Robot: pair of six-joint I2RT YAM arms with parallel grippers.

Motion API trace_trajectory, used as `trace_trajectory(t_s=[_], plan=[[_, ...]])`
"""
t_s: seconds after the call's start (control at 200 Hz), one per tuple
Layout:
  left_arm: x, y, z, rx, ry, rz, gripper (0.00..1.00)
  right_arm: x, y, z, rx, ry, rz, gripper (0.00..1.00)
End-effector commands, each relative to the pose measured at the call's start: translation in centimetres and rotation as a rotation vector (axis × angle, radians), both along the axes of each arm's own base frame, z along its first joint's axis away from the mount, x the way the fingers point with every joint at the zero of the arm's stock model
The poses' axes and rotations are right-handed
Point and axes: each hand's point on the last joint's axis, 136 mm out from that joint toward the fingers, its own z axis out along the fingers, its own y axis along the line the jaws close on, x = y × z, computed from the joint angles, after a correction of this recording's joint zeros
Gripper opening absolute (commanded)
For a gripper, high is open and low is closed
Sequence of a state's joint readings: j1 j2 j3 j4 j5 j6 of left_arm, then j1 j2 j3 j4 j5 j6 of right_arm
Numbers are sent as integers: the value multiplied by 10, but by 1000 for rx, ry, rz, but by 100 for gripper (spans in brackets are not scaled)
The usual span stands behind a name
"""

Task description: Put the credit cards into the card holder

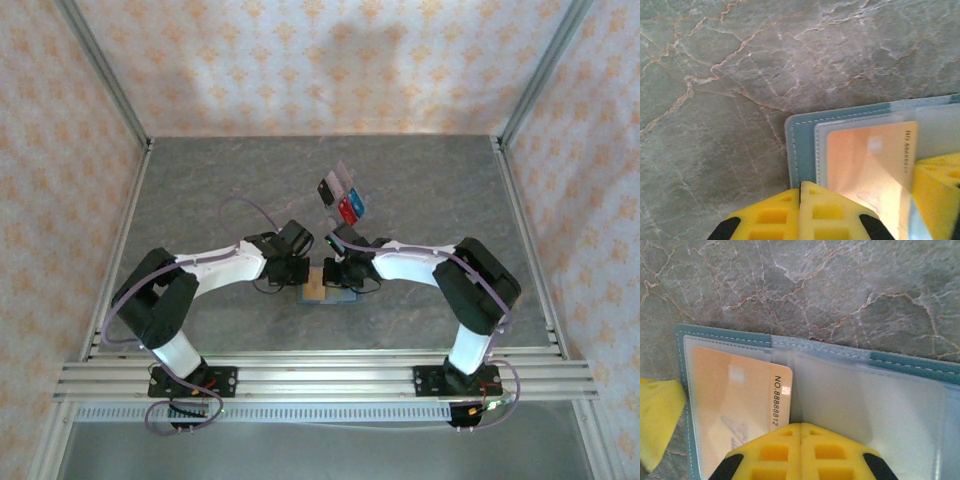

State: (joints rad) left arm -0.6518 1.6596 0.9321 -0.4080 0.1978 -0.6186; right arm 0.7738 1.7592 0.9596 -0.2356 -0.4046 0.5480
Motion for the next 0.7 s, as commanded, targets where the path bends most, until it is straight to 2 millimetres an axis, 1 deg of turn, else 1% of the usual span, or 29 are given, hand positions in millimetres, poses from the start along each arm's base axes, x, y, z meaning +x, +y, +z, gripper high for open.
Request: trace_trajectory(t_s=[0.0, 0.175, 0.34, 0.48, 0.58, 0.635, 0.696], plan=[[-4, 10, -16, 65, 32, -11, 1, -12, -17, -31, -116, 53, 4, 0], [-8, 13, -32, 81, 57, -13, 0, -10, -15, -27, -113, 46, 15, 0], [-17, 13, -44, 75, 78, -11, 0, -5, -6, -20, -91, 35, 26, 4], [-18, 8, -47, 66, 81, -12, 0, 2, 8, -15, -53, 24, 16, 6], [-19, 3, -46, 64, 78, -21, 0, 3, 15, -13, -40, 12, 11, 8], [-19, 2, -46, 64, 78, -23, 0, 4, 15, -12, -39, 7, 7, 10], [-19, 2, -48, 65, 80, -23, 0, 5, 11, -10, -54, -4, 3, 11]])
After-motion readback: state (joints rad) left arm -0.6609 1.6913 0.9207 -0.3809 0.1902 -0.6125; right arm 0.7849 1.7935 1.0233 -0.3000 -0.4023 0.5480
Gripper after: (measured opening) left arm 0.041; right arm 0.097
